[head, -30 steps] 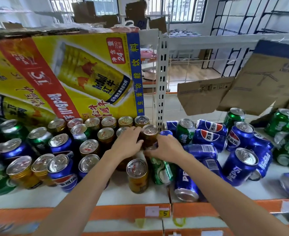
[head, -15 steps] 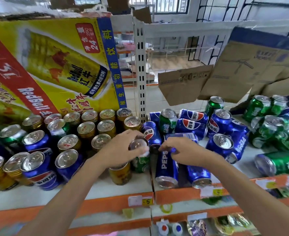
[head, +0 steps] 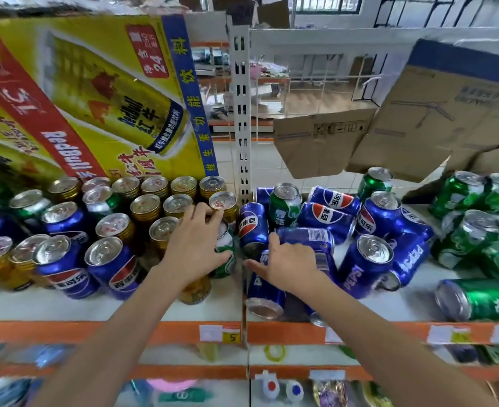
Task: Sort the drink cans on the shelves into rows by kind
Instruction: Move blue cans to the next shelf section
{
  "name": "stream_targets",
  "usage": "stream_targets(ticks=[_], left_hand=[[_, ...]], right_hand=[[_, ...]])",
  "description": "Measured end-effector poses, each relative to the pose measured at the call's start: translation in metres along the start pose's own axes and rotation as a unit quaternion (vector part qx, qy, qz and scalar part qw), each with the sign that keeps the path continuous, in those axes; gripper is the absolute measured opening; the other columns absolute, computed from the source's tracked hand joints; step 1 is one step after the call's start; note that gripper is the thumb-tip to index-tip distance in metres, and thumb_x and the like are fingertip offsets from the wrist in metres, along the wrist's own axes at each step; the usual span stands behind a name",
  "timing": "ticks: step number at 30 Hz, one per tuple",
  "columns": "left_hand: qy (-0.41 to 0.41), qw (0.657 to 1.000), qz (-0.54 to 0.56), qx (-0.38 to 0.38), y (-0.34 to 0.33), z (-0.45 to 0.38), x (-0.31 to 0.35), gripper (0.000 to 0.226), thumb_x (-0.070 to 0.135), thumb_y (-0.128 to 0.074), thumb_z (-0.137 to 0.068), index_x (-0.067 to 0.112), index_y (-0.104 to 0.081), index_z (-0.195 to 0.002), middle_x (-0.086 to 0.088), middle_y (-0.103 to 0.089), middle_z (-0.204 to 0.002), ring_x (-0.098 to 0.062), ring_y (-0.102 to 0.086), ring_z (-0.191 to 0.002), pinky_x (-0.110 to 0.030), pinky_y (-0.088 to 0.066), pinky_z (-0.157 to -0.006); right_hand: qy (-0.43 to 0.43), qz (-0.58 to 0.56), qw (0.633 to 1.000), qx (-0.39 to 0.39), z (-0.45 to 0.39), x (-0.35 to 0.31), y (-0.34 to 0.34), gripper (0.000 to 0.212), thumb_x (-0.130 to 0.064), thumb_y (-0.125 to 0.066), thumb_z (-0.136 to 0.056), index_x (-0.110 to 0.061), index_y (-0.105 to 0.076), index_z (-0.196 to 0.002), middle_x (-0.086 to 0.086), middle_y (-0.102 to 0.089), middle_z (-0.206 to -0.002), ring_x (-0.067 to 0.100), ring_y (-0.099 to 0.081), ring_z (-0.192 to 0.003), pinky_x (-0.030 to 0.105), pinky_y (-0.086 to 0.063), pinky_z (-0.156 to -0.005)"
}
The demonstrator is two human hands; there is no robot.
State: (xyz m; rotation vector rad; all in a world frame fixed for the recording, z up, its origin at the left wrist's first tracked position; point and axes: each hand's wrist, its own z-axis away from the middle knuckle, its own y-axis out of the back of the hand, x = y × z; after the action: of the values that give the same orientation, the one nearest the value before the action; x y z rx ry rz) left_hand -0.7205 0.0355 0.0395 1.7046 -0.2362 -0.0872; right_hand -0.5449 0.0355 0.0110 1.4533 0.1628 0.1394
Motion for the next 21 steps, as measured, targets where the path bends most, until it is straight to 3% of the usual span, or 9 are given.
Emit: stream_targets(ticks=[5,9,14,17,21], left_hand=[[-0.036,0.998,0.033,0.04,-0.002,-0.001,0.015,0.053,0.043,-0.053,-0.088,0.021,-0.043,-0.136,0.0,-0.043,-0.128,-0.017,-0.034,-0.12,-0.029,-0.031,-0.099],[-0.033,0.999,-0.026,-0.014,-0.002,-0.027,0.033,0.048,0.043,-0.052,-0.09,0.02,-0.044,-0.131,-0.004,-0.049,-0.13,-0.022,-0.038,-0.125,-0.037,-0.03,-0.104],[-0.05,0.977,-0.155,-0.14,-0.012,-0.053,0.063,0.048,0.029,-0.06,-0.087,0.014,-0.038,-0.128,-0.01,-0.055,-0.122,-0.028,-0.055,-0.111,-0.037,-0.041,-0.085],[-0.044,0.963,-0.208,-0.166,-0.021,-0.064,0.072,0.069,0.024,-0.062,-0.086,0.014,-0.021,-0.141,-0.011,-0.056,-0.123,-0.027,-0.056,-0.111,-0.034,-0.041,-0.074],[-0.012,0.968,-0.166,-0.189,-0.029,-0.071,0.073,0.075,0.017,-0.058,-0.089,0.015,-0.01,-0.147,-0.015,-0.054,-0.126,-0.032,-0.054,-0.114,-0.038,-0.046,-0.079]], right_hand=[[-0.015,-0.162,0.986,-0.046,-0.002,0.013,0.009,0.073,-0.062,-0.057,-0.078,-0.014,-0.032,-0.126,0.01,-0.059,-0.113,0.031,-0.057,-0.102,0.036,-0.043,-0.074],[0.033,-0.306,0.951,-0.004,0.01,0.027,0.016,0.081,-0.046,-0.072,-0.07,-0.017,-0.031,-0.133,0.004,-0.041,-0.126,0.022,-0.038,-0.12,0.036,-0.041,-0.097],[0.111,-0.229,0.963,0.088,0.021,0.044,0.012,0.078,-0.044,-0.074,-0.071,-0.015,-0.036,-0.133,0.003,-0.033,-0.122,0.018,-0.031,-0.117,0.023,-0.03,-0.099],[0.126,-0.261,0.956,0.052,0.026,0.055,0.016,0.078,-0.051,-0.066,-0.078,-0.018,-0.031,-0.139,0.0,-0.033,-0.128,0.014,-0.033,-0.122,0.021,-0.029,-0.101],[0.114,-0.281,0.953,0.016,0.033,0.071,0.023,0.068,-0.049,-0.054,-0.088,-0.02,-0.026,-0.144,-0.004,-0.031,-0.135,0.011,-0.036,-0.125,0.017,-0.029,-0.098]])
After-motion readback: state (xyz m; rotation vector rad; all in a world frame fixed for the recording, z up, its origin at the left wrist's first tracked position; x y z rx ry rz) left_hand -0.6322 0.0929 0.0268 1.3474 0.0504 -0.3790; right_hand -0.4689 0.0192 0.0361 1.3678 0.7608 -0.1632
